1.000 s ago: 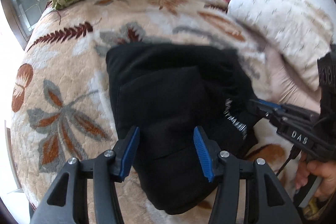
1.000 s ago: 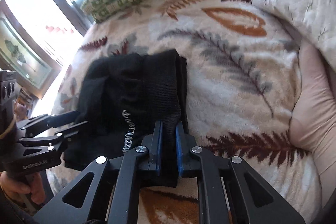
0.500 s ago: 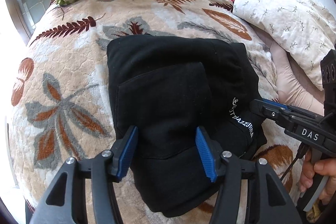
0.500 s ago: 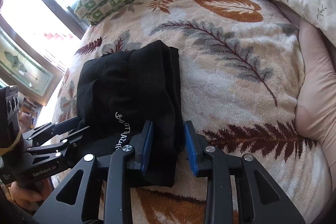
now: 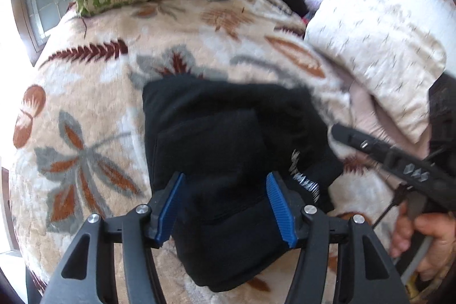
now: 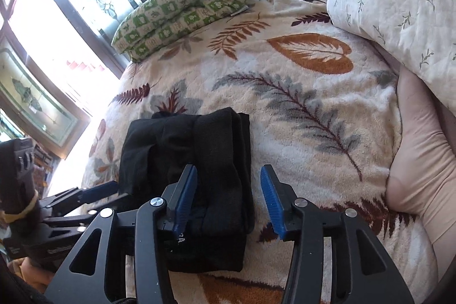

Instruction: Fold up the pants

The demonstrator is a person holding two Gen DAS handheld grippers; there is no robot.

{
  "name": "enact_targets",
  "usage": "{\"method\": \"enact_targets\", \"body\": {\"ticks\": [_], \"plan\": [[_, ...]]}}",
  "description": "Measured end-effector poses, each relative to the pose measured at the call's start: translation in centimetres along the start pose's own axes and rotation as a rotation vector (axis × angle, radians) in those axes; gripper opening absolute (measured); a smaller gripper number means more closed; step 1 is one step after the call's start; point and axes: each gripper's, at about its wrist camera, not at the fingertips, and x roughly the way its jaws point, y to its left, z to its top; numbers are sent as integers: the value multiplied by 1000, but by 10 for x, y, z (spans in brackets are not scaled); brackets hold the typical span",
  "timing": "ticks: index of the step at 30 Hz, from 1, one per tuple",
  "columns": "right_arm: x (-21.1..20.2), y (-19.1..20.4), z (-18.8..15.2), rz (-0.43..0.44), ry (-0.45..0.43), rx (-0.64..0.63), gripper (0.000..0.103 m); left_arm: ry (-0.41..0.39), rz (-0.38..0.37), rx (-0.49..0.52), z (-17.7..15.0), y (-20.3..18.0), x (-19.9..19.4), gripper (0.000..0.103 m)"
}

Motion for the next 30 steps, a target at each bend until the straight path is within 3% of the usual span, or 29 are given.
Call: {"method": "enact_targets", "body": {"ticks": [4, 9, 14, 21, 25, 26, 28, 30], "plan": [[4, -5, 5, -1, 2, 25, 46, -21, 32, 22, 14, 2, 0, 62], [7, -9, 10, -1, -1, 36, 46, 64, 46, -20, 8, 17, 33, 61], [10, -13, 15, 31, -1, 44, 46, 38, 73, 22, 2, 7, 32, 64], [14, -12, 29, 98, -5, 52, 46, 1, 18, -29, 14, 17, 17, 64], [32, -6, 43, 120, 16, 54, 46, 6, 28, -30, 20, 19, 22, 64], [38, -4, 47, 123, 29, 52, 43, 12, 29, -29, 21, 20, 25, 64], [54, 1, 51, 126, 75, 39, 25, 35, 32, -28, 21, 20, 34, 64], [63, 6, 53, 58, 83, -1, 17, 47, 35, -22, 18, 20, 40, 64]]}}
